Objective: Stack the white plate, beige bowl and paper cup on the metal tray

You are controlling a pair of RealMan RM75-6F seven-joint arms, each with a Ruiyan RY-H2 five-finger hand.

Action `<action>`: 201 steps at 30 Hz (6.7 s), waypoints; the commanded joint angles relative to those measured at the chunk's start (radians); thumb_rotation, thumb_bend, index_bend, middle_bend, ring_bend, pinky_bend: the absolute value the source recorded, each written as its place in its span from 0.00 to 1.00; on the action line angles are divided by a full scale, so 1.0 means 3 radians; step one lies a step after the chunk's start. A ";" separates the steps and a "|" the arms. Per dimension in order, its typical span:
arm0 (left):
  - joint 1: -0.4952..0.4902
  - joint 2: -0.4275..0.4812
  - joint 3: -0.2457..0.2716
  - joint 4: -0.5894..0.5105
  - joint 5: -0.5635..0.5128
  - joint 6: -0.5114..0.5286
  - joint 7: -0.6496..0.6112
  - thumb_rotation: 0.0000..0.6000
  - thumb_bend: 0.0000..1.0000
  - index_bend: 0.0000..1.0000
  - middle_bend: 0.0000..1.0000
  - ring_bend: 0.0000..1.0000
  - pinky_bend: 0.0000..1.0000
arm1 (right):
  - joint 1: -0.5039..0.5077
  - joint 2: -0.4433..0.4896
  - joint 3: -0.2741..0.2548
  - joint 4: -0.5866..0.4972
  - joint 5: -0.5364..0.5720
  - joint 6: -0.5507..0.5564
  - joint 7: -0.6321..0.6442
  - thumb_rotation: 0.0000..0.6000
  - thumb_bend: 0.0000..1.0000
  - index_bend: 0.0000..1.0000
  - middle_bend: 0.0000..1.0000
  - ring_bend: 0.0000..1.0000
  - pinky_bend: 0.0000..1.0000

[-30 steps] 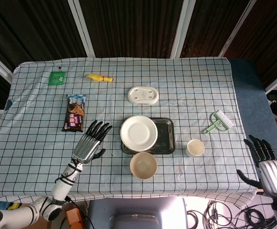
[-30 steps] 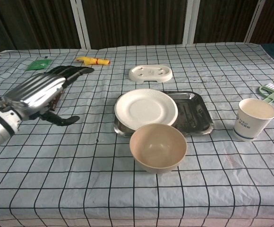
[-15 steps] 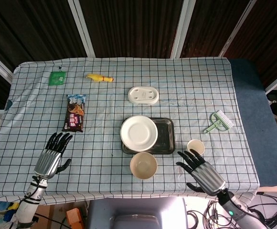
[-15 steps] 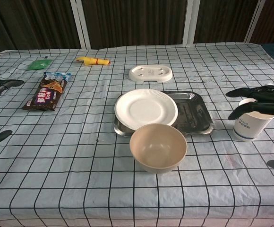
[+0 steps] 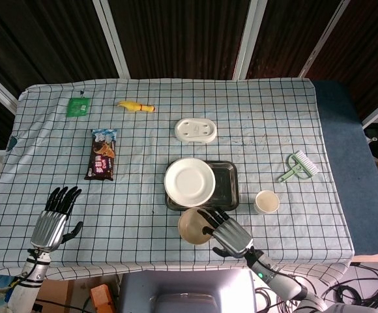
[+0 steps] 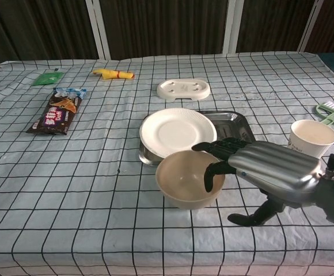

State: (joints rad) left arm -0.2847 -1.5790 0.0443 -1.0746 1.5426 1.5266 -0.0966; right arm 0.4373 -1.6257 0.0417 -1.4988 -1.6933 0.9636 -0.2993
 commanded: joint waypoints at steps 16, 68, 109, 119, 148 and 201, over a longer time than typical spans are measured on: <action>0.0056 -0.0005 -0.0114 0.0050 0.0048 -0.0024 -0.0046 1.00 0.31 0.00 0.06 0.00 0.00 | 0.0120 -0.0276 -0.0048 0.0311 0.0122 0.0211 0.0039 1.00 0.44 0.66 0.02 0.00 0.00; 0.0247 -0.0032 -0.0239 0.0337 0.0030 -0.0008 -0.0406 1.00 0.32 0.00 0.06 0.00 0.00 | 0.0954 -0.0900 0.0654 0.1233 0.1135 0.0029 -0.0297 1.00 0.42 0.30 0.03 0.00 0.00; 0.0224 -0.0089 -0.0239 0.0232 0.0062 -0.0088 -0.0128 1.00 0.32 0.00 0.06 0.00 0.00 | -0.0097 0.0731 -0.0243 0.0453 0.0594 0.0693 0.0393 1.00 0.31 0.47 0.00 0.00 0.00; 0.0239 -0.0086 -0.0252 0.0262 0.0044 -0.0078 -0.0206 1.00 0.32 0.00 0.06 0.00 0.00 | -0.0103 0.0612 -0.0176 0.0620 0.0592 0.0724 0.0447 1.00 0.44 0.57 0.00 0.00 0.00; 0.0267 -0.0066 -0.0285 0.0298 0.0006 -0.0056 -0.0270 1.00 0.32 0.00 0.06 0.00 0.00 | 0.0729 -0.0352 0.0800 0.0751 0.0820 0.0772 -0.0391 1.00 0.46 0.59 0.01 0.00 0.00; 0.0413 0.0365 -0.0173 -0.0106 0.0020 -0.0023 -0.0186 1.00 0.32 0.00 0.06 0.00 0.00 | 0.0279 0.0190 0.0055 0.0219 0.0758 0.1173 -0.0231 1.00 0.21 0.00 0.00 0.00 0.00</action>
State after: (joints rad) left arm -0.1798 -1.5211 -0.0256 -1.0491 1.5477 1.5199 -0.1755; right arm 0.6379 -1.7403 0.1386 -1.2390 -1.4411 1.2186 -0.3207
